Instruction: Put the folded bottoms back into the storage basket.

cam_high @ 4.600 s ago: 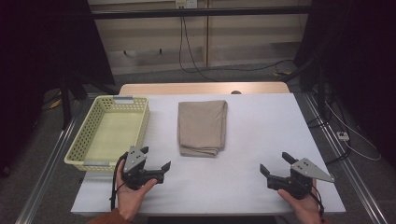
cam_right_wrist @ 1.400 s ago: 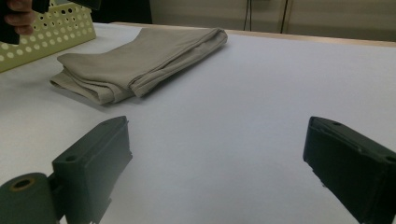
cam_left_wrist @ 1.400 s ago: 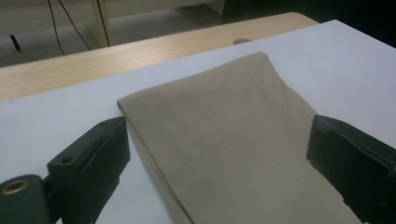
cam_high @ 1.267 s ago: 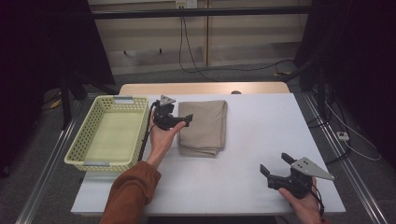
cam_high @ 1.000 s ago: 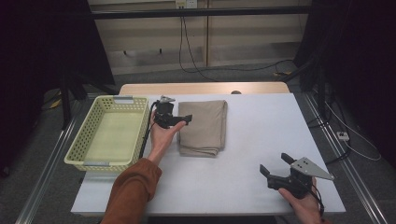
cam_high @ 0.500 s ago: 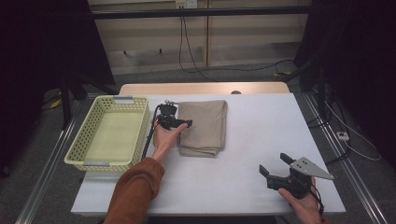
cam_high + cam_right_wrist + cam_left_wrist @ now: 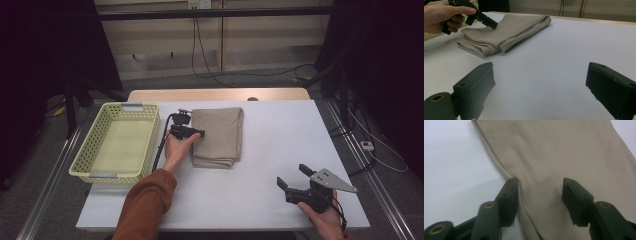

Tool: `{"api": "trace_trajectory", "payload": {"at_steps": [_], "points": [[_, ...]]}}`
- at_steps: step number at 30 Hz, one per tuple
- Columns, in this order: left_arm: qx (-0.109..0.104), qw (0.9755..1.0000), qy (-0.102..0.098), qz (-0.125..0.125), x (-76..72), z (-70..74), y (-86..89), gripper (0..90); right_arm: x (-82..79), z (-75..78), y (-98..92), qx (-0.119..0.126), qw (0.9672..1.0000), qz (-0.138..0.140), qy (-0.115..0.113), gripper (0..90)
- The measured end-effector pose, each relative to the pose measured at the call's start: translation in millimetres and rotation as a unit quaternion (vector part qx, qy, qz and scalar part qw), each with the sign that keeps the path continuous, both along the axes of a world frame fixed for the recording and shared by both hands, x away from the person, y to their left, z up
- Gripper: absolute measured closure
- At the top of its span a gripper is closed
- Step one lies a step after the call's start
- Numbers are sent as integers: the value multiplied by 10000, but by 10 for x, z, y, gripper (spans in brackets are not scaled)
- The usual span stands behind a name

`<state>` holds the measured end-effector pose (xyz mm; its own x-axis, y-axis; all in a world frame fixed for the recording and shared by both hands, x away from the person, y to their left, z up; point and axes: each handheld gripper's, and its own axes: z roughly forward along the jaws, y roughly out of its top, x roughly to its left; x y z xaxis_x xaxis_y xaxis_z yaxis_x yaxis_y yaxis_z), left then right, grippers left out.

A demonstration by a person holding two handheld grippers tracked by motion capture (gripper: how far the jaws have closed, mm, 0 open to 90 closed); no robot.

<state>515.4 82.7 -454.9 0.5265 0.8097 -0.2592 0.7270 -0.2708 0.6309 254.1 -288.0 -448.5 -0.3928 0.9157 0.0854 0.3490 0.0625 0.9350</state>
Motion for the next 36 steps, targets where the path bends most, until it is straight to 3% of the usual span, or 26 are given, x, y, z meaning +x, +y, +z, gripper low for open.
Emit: {"api": "trace_trajectory", "payload": {"at_steps": [6,10,11,16,21,22,23,28,29,32,36], "points": [[-56,9996,51,-283,-20,-5,-23,621,0,-1,-2,-13,10000,-23,-1,81],[18,9995,-5,-314,-27,-3,-45,654,2,-1,-3,-6,10000,-7,5,81],[-143,9993,6,-337,-31,-27,-61,722,-2,2,5,-11,10000,3,2,81],[4,9996,-48,-263,-65,-9,-132,673,-2,2,-1,5,10000,-10,-11,81],[60,9996,-50,-259,-66,-5,-135,697,1,1,6,-31,10000,18,-7,81],[-48,9993,56,-359,-71,-8,-133,741,0,2,7,-34,10000,24,-3,81],[-40,9993,26,-374,-80,-11,-138,792,0,2,9,-36,10000,25,-1,81],[-137,9992,43,-378,-70,-18,-117,817,-1,0,-6,15,10000,-6,21,81],[-40,9991,-96,-407,-101,-14,-138,817,-1,-1,-9,16,10000,-6,17,81],[6,9989,-171,-435,-113,-12,-145,820,0,1,-7,14,10000,4,15,81],[-225,9989,-173,-383,-99,-2,-109,830,-6,3,-1,5,10000,13,5,81]]}}
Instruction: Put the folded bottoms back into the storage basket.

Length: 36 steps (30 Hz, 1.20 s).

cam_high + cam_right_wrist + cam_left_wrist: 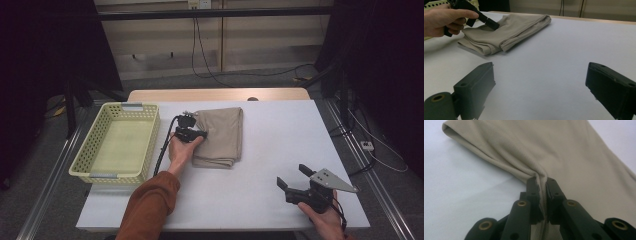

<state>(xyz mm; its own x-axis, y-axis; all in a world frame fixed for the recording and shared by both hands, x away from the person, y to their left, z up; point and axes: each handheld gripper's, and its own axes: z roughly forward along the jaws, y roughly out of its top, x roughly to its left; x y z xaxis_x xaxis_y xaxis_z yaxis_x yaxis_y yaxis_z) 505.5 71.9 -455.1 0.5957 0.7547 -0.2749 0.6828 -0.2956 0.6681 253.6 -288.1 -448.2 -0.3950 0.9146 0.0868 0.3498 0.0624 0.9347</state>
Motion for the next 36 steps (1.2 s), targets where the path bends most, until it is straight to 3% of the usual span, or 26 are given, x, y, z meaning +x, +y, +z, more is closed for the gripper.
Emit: {"api": "trace_trajectory", "payload": {"at_steps": [2,10,17,22,28,36], "points": [[-191,9997,-112,-38,0,53,21,831,2,-1,-7,8,10000,-7,5,81],[-362,9986,-376,-60,-19,161,65,832,3,-1,-9,31,10000,-46,24,74],[-644,9951,-708,-248,-48,307,74,833,6,-3,-13,39,10000,-71,35,74],[-556,9942,-880,-267,-75,391,54,833,8,-4,-9,37,10000,-73,50,74],[-559,9910,-1183,-281,-110,571,54,834,10,-6,-13,38,9999,-81,50,73],[-650,9889,-1310,-247,-142,681,103,835,9,-6,-18,43,9999,-91,59,72]]}}
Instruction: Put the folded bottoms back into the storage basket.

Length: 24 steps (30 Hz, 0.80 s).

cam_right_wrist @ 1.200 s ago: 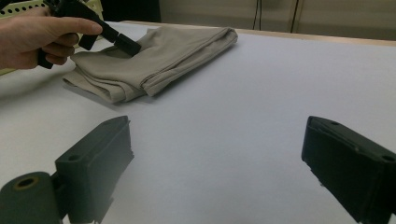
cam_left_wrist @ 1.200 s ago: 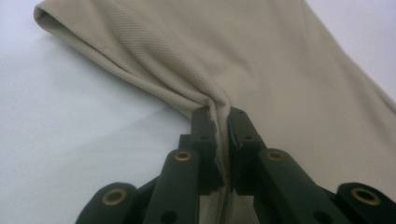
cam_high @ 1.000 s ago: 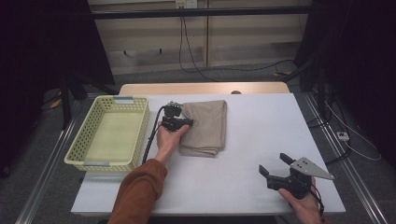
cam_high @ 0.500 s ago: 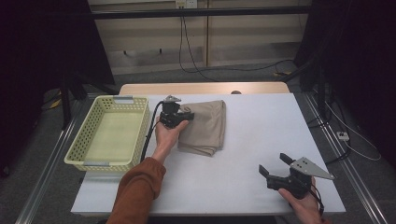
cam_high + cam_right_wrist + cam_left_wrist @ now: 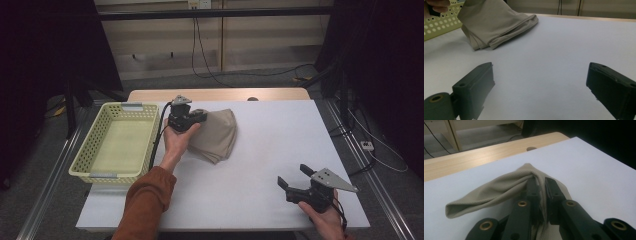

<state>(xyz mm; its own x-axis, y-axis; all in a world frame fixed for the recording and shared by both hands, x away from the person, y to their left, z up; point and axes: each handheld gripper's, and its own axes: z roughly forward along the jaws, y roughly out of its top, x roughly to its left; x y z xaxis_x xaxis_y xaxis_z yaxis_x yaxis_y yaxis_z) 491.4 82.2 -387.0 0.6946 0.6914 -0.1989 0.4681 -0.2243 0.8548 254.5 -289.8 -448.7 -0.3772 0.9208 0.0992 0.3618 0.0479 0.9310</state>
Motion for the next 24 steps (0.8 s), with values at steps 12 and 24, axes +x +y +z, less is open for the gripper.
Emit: {"api": "trace_trajectory", "payload": {"at_steps": [12,24], "points": [[-100,9998,-128,73,-30,154,76,837,1,1,-1,-10,10000,-11,-5,73],[-336,9990,-272,69,-77,285,158,837,-1,3,-2,-15,10000,-14,0,73]]}}
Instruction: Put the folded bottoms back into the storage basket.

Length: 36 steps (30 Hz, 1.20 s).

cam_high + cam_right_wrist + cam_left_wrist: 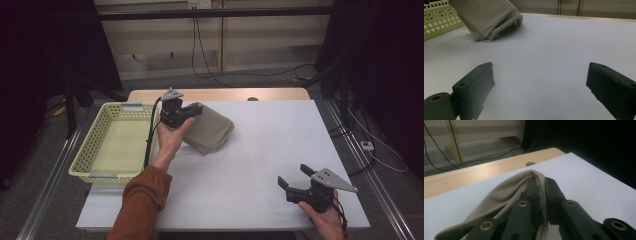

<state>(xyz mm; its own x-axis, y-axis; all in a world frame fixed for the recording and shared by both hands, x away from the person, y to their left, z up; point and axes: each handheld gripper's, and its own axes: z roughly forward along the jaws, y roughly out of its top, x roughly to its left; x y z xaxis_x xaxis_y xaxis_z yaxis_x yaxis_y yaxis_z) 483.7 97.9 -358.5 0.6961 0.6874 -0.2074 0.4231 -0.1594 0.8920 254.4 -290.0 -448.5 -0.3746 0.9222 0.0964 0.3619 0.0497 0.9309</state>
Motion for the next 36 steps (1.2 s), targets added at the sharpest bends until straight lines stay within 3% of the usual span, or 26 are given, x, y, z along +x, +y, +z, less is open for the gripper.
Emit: {"api": "trace_trajectory", "payload": {"at_steps": [19,36], "points": [[-111,9996,-253,44,-119,231,179,838,3,-1,0,11,10000,-1,4,72],[-135,9977,-667,17,-349,464,367,838,4,0,1,14,10000,13,-3,68]]}}
